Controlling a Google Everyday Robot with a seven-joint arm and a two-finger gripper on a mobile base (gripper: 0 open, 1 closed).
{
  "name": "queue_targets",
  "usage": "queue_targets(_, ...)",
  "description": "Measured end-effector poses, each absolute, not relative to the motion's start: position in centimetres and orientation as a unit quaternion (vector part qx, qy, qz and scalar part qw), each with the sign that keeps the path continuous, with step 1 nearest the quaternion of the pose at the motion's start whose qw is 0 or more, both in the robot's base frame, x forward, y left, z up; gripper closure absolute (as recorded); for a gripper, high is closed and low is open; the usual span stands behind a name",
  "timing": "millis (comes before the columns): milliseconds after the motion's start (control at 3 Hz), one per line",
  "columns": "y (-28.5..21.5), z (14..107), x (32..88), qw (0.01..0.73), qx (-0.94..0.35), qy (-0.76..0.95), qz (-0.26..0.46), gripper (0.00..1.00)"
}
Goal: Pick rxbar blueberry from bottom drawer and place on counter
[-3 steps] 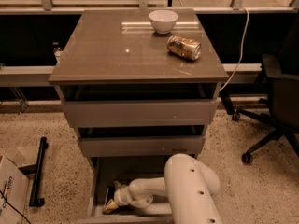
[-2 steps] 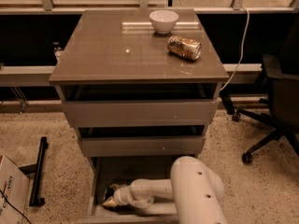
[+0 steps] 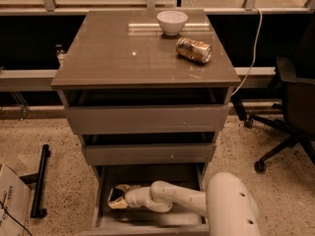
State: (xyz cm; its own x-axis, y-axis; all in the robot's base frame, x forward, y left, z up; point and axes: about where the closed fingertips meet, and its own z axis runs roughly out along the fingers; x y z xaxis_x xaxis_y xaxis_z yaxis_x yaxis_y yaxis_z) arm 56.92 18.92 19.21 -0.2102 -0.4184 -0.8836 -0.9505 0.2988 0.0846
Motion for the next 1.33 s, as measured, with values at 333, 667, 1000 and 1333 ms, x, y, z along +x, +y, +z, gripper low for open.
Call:
queue_targets(333,16.8,24.9,56.3,0.426,-0.466,0.669,0.394,1.00)
queue_targets(667,13.8,30.2,54.4,0.438,-0.458,0.633,0.444,1.00)
queue_targets(1000,10.2,37.6,50.7,0.456,-0.470,0.586,0.477,1.00)
queue_targets(1333,7.7,43.6,47.8,0.469,-0.497,0.565,0.462,1.00)
